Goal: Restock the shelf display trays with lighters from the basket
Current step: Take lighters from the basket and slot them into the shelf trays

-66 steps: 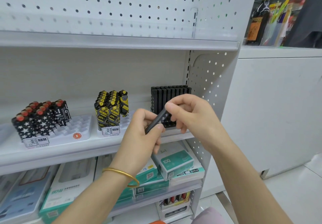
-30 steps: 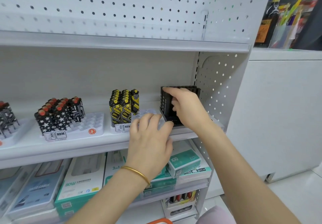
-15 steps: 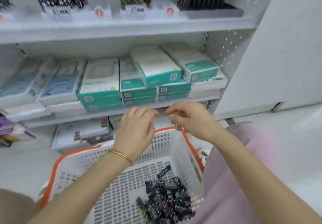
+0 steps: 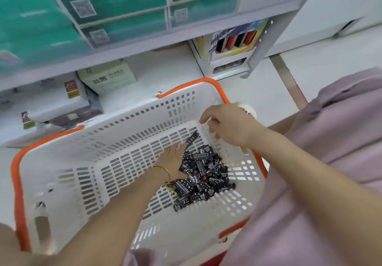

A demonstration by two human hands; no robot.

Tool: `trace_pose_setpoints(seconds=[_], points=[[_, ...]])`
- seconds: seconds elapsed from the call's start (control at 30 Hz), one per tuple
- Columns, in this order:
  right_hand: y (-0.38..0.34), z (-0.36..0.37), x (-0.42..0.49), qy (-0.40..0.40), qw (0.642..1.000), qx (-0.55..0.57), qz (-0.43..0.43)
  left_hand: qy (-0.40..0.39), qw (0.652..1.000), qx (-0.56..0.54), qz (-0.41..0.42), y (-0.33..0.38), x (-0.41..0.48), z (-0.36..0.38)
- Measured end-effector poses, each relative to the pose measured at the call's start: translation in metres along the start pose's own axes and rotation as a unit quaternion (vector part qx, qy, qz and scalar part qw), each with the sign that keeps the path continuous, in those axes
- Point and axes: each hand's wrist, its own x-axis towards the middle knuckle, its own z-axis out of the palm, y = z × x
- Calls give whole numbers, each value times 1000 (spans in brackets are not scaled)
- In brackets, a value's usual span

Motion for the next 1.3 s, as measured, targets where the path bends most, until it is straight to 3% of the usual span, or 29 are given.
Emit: trace_pose_setpoints(seconds=[0.1, 0.2, 0.37, 0.53, 1.07, 1.3], points=[[3, 2, 7, 16, 1000, 8, 20, 33, 993, 82, 82, 7, 21, 9], [5, 7, 11, 9, 999, -7, 38, 11, 967, 181, 177, 12, 37, 11], [3, 10, 17, 13, 999, -9, 41, -38, 929, 287, 233, 27, 55, 20], [-1, 8, 17, 11, 999, -6, 37, -16, 917, 309, 250, 35, 58, 29], [-4, 9, 18, -16, 999, -12, 24, -4, 938, 256, 233, 28, 45, 38], [-4, 10, 17, -31, 999, -17, 17, -44, 954, 220, 199, 29, 41, 41]])
